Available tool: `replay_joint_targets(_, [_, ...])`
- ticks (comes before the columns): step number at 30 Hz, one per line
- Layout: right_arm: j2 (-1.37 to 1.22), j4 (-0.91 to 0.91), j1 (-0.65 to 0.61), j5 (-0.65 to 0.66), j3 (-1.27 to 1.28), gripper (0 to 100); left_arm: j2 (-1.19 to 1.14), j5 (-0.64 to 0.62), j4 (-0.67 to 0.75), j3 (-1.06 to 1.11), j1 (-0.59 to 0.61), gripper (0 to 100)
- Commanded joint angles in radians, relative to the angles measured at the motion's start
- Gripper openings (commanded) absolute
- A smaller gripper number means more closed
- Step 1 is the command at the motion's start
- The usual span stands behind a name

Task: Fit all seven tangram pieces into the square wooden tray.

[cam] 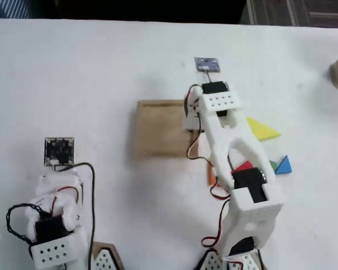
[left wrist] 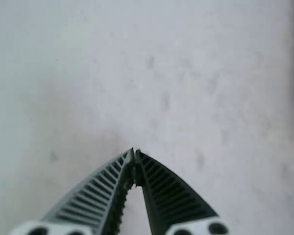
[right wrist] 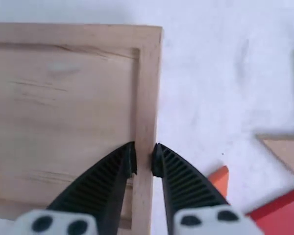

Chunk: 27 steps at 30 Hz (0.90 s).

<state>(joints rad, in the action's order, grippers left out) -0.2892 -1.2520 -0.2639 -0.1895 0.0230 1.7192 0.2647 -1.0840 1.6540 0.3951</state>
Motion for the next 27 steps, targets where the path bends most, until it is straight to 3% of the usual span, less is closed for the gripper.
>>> replay_joint_targets(1, [0.012,-0.002,-0.042,-0.212,-0.049,2.2,0.007,-0.003,0.028,-0.011,0.008,2])
replay_joint_targets(4, [0.01,-0.002,-0.039,-0.219,-0.049,2.2,0.007,-0.002,0.028,-0.011,0.008,2])
replay_joint_targets(8, [0.008,-0.002,-0.053,-0.089,-0.048,3.1,0.007,-0.002,0.028,-0.011,0.007,2])
replay_joint_targets(11, [0.007,-0.004,-0.087,-0.023,-0.048,9.5,0.007,-0.002,0.028,-0.011,0.005,2])
replay_joint_targets(20, [-0.054,-0.024,-0.073,-0.026,-0.055,13.7,0.007,-0.002,0.028,-0.011,0.007,2])
replay_joint_targets(27, [0.199,-0.157,0.051,-0.017,-0.015,13.4,0.007,-0.002,0.028,-0.011,0.007,2])
